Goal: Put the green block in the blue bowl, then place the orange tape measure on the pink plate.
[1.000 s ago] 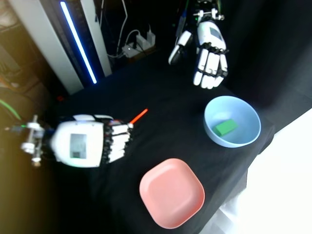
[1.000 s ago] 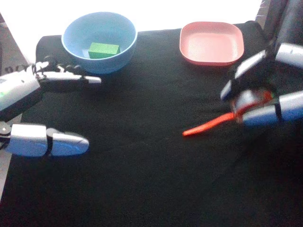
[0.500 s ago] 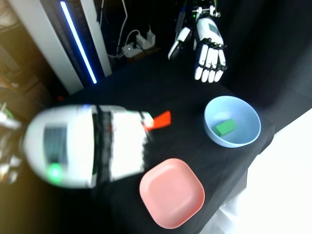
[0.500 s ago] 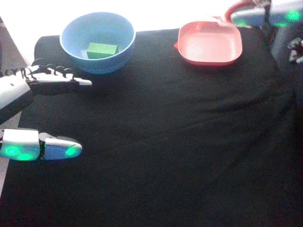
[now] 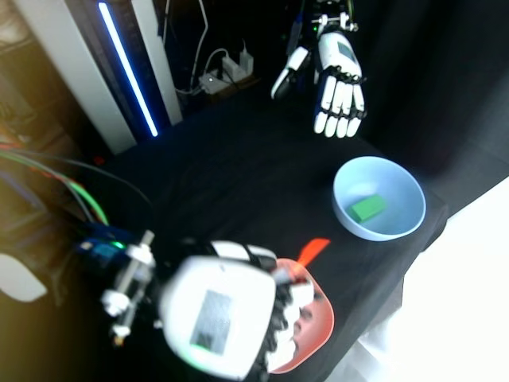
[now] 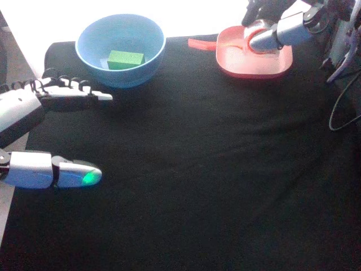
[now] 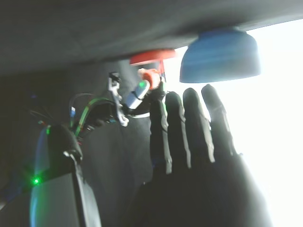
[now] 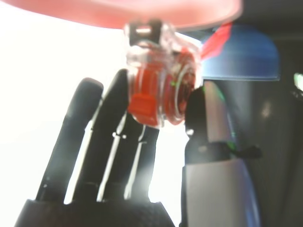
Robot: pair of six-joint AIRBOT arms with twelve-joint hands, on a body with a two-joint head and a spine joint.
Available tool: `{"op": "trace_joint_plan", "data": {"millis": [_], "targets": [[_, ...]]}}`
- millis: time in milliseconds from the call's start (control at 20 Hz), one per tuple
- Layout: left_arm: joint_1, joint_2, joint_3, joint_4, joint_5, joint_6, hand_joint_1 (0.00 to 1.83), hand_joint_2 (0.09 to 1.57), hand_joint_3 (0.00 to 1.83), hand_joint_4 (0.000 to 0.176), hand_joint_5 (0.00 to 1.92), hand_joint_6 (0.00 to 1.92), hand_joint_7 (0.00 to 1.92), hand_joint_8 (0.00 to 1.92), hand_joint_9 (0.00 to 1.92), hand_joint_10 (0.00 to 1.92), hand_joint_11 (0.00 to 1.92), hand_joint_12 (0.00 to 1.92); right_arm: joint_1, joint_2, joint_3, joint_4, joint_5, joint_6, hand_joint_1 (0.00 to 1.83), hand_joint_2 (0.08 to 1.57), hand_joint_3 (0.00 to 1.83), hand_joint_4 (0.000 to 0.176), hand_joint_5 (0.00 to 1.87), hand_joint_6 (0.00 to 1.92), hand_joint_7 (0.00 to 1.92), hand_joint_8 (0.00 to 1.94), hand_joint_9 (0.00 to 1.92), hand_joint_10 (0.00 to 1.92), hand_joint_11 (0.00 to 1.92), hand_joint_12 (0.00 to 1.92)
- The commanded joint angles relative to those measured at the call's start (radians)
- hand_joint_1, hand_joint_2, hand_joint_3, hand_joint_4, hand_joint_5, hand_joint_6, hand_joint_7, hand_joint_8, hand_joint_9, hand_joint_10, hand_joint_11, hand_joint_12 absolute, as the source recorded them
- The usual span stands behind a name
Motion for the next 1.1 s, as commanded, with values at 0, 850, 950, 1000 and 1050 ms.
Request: {"op": "trace_joint_plan", "data": {"millis": [0, 850, 950, 1000, 1050], "targets": [[-0.01, -0.003, 0.002, -0.01, -0.117, -0.009, 0.72, 0.89, 0.0, 0.011, 0.5, 0.0, 0.42, 0.0, 0.32, 0.0, 0.0, 0.58, 0.027, -0.005, 0.01, 0.029, 0.082, 0.012, 1.41, 1.02, 0.0, 0.0, 1.11, 0.61, 1.35, 0.25, 1.14, 0.88, 0.67, 0.88], [0.103, 0.037, -0.046, -0.125, -0.347, -0.017, 0.68, 0.95, 0.0, 0.074, 0.23, 0.0, 0.26, 0.0, 0.32, 0.0, 0.0, 0.68, -0.087, 0.284, -0.373, 0.288, 0.652, 0.071, 0.84, 0.81, 0.0, 0.176, 0.06, 0.0, 0.08, 0.0, 0.05, 0.0, 0.08, 0.04], [0.126, 0.047, -0.067, -0.151, -0.429, -0.004, 0.58, 0.94, 0.0, 0.128, 0.08, 0.0, 0.17, 0.0, 0.25, 0.0, 0.0, 0.64, -0.185, 0.338, -0.467, 0.421, 0.821, 0.03, 0.82, 0.8, 0.0, 0.124, 0.1, 0.0, 0.15, 0.0, 0.14, 0.01, 0.0, 0.46], [0.14, 0.051, -0.077, -0.161, -0.47, -0.001, 0.53, 0.96, 0.0, 0.117, 0.05, 0.0, 0.14, 0.0, 0.23, 0.0, 0.0, 0.72, -0.238, 0.36, -0.511, 0.481, 0.905, 0.003, 0.8, 0.83, 0.01, 0.124, 0.1, 0.0, 0.15, 0.0, 0.13, 0.0, 0.0, 0.41], [0.157, 0.053, -0.089, -0.174, -0.525, 0.006, 0.51, 0.96, 0.0, 0.134, 0.02, 0.0, 0.12, 0.0, 0.18, 0.0, 0.0, 0.65, -0.295, 0.377, -0.558, 0.552, 0.991, -0.025, 0.78, 0.86, 0.01, 0.132, 0.08, 0.0, 0.14, 0.0, 0.08, 0.0, 0.0, 0.29]]}}
